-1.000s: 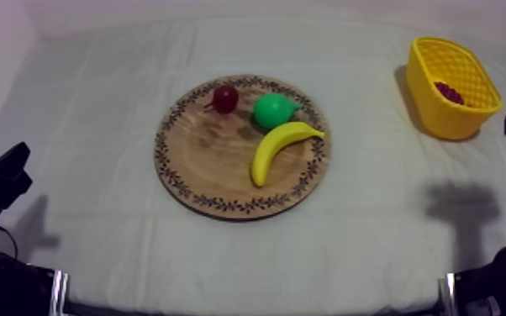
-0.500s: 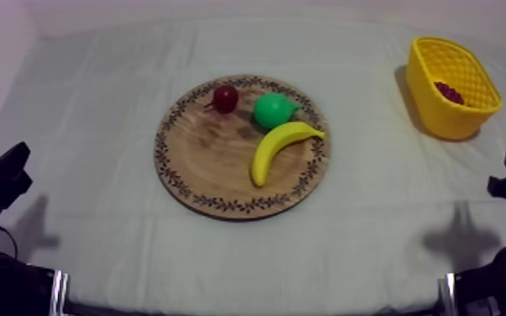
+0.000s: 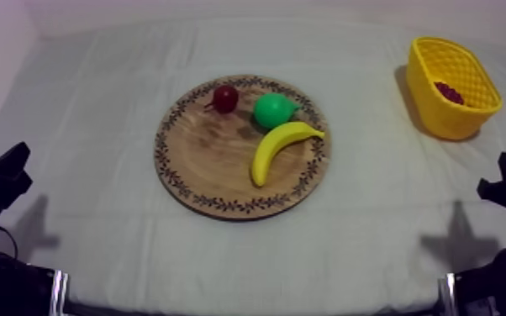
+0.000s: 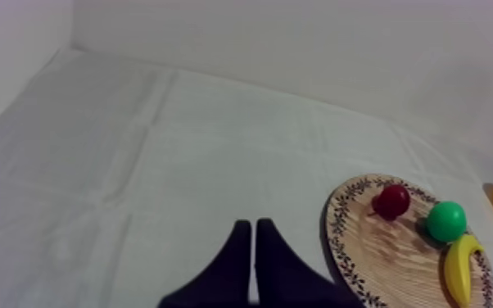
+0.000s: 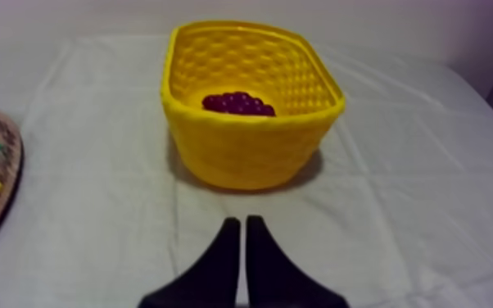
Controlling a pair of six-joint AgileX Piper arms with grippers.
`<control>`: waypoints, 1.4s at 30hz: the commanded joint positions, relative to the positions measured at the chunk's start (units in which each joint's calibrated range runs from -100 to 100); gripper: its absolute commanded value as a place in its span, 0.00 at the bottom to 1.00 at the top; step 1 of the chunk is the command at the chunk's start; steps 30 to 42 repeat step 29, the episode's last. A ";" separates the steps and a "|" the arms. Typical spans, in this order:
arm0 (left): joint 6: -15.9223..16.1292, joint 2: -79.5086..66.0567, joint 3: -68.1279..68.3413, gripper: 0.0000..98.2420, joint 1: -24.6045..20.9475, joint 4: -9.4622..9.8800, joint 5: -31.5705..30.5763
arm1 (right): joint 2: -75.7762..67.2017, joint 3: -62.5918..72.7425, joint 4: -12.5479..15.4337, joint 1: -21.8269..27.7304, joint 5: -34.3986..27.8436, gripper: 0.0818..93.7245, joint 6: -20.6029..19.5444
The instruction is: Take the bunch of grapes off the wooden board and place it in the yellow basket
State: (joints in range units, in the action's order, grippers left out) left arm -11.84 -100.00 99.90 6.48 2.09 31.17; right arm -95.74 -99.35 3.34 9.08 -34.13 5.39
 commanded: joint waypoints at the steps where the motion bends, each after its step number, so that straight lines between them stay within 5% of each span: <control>1: 0.00 0.00 -0.02 0.00 0.00 0.04 -0.05 | -0.06 -0.08 -0.35 -0.29 -0.01 0.00 -3.65; 6: 0.00 0.00 -0.02 0.00 0.00 0.04 -0.05 | -0.09 -0.19 -1.35 -0.71 -0.09 0.00 -7.32; 13: 0.00 0.00 -0.02 0.00 0.00 0.04 -0.05 | -0.10 -0.21 -1.54 -0.94 -0.20 0.00 4.11; 17: 0.00 0.00 -0.02 0.00 0.00 0.04 -0.05 | -0.10 -0.21 -1.55 -0.96 -0.22 0.00 6.91; 42: 0.00 0.00 -0.02 0.00 0.00 0.04 -0.05 | -0.10 -0.21 -1.56 -0.96 -0.22 0.00 6.34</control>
